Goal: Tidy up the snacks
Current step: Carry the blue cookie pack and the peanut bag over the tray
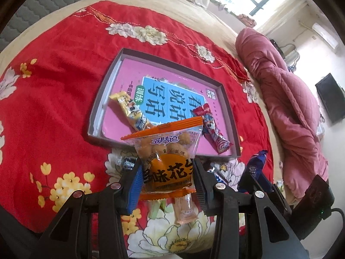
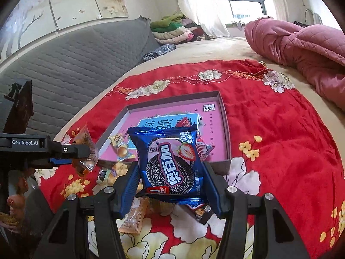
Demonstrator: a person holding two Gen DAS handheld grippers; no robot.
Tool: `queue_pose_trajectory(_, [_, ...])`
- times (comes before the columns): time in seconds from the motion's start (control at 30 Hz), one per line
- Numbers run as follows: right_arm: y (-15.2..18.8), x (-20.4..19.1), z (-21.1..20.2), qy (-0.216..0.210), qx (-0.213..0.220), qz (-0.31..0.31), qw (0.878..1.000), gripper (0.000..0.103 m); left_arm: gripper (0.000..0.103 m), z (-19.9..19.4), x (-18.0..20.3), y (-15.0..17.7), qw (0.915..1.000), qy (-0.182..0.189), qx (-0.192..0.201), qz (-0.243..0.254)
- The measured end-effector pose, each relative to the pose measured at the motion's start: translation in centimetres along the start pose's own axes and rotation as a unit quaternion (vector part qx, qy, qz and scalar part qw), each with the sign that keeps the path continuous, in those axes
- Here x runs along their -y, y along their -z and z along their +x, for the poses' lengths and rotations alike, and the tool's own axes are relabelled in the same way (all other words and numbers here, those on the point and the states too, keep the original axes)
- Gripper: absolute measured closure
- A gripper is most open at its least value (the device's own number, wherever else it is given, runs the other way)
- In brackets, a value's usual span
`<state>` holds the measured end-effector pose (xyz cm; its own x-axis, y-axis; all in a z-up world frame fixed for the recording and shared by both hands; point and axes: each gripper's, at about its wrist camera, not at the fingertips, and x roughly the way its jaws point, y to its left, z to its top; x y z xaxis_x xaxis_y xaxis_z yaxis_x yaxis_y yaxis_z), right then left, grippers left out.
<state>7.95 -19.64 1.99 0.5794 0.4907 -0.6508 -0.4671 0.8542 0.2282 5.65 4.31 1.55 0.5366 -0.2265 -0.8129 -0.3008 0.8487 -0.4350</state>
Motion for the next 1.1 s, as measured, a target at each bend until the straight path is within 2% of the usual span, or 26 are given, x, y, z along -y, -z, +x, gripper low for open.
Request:
queue_pose_trajectory(0.63, [-2.8,2.1,2.1,0.008,0.020,0.019,1.000,0.046,0.058,1.7,1.2,-3.4,0.9996,-0.011,0.026,0.003])
queue_pose_trajectory(1.1, [-4.2,2.9,3.9,0.009,0.023,0.020,0.999,0.046,0.058,4.4,2.3,-5.3,0.9996,-0.020,0.017,0.013])
